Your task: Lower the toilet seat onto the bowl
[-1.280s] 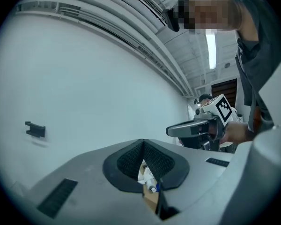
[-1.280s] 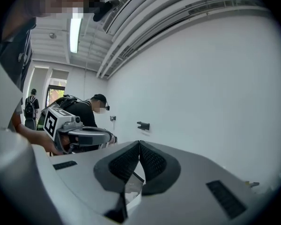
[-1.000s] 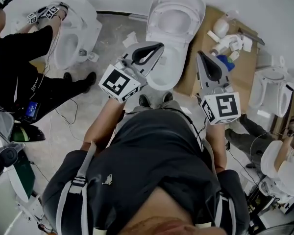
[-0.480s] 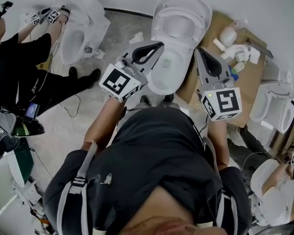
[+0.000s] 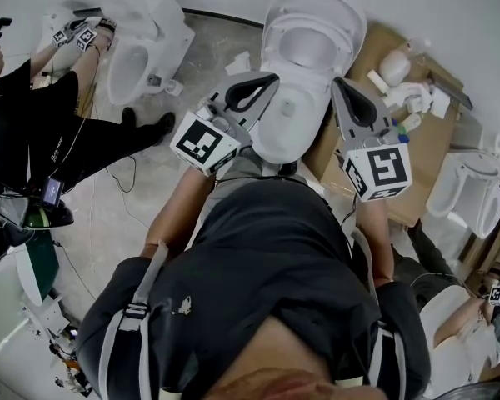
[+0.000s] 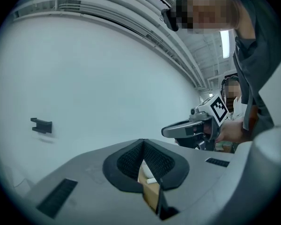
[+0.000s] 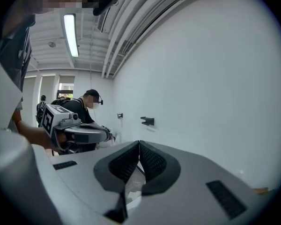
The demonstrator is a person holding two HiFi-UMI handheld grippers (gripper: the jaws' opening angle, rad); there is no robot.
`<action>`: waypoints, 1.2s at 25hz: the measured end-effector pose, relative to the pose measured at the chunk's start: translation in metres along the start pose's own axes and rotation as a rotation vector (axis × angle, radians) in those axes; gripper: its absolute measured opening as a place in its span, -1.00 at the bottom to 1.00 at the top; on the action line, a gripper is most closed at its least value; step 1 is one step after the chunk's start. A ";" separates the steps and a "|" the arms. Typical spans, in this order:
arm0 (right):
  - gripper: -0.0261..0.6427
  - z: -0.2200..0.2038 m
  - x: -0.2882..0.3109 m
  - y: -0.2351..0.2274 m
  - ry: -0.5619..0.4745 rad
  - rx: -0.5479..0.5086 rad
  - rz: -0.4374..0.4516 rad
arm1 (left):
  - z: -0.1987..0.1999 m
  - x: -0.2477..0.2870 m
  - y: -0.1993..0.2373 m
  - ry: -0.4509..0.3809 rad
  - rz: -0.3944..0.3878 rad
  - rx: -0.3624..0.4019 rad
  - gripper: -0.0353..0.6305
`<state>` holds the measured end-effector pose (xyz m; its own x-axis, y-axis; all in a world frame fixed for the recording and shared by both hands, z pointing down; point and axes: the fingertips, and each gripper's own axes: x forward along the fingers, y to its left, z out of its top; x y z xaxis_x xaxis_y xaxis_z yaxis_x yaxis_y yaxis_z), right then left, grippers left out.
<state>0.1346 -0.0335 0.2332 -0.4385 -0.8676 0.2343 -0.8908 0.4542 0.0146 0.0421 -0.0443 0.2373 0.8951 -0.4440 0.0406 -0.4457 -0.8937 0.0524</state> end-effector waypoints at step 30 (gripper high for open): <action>-0.90 -0.049 0.168 -0.053 0.184 0.004 -0.002 | -0.038 0.044 0.120 0.062 -0.097 -0.104 -0.88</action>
<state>0.1143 -0.1936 0.3192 -0.4078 -0.8166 0.4086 -0.8923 0.4512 0.0112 0.0276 -0.1690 0.2830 0.9328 -0.3486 0.0915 -0.3594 -0.9190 0.1620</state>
